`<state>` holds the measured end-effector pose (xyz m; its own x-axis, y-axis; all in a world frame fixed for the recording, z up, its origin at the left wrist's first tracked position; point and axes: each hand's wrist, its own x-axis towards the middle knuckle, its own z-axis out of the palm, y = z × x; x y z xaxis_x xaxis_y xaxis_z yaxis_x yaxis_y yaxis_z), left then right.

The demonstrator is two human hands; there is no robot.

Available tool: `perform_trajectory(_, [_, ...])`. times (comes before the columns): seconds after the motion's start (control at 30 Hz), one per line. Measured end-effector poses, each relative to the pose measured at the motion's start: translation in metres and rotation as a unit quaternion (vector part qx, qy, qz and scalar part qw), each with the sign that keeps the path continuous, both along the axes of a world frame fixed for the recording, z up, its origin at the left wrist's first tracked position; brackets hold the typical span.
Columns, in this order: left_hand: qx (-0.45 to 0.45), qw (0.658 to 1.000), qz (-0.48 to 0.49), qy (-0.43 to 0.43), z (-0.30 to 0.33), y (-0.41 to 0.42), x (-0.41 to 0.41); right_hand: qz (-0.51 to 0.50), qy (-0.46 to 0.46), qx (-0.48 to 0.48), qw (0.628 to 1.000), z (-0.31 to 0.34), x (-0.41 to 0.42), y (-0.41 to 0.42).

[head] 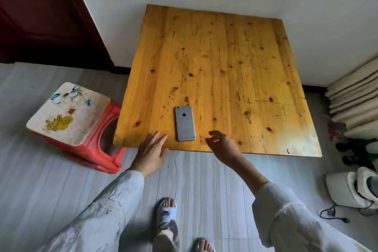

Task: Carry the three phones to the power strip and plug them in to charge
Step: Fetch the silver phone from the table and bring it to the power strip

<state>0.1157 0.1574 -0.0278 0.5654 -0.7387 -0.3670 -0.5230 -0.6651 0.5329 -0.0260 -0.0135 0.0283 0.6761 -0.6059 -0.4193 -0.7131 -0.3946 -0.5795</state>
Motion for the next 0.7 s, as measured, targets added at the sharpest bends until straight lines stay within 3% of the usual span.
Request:
perform_trajectory(0.27, [0.106, 0.990, -0.055, -0.080, -0.073, -0.016, 0.070, -0.108, 0.084, -0.032, 0.990, -0.083, 0.101, -0.009])
perform_trajectory(0.43, [0.107, 0.983, -0.060, -0.133, -0.088, -0.012, 0.069, -0.145, 0.153, -0.083, 0.974, -0.100, 0.136, 0.004])
perform_trajectory(0.7, [0.123, 0.981, -0.066, -0.136, -0.084, -0.015, 0.071, -0.219, 0.166, -0.012, 0.961, -0.106, 0.145, -0.001])
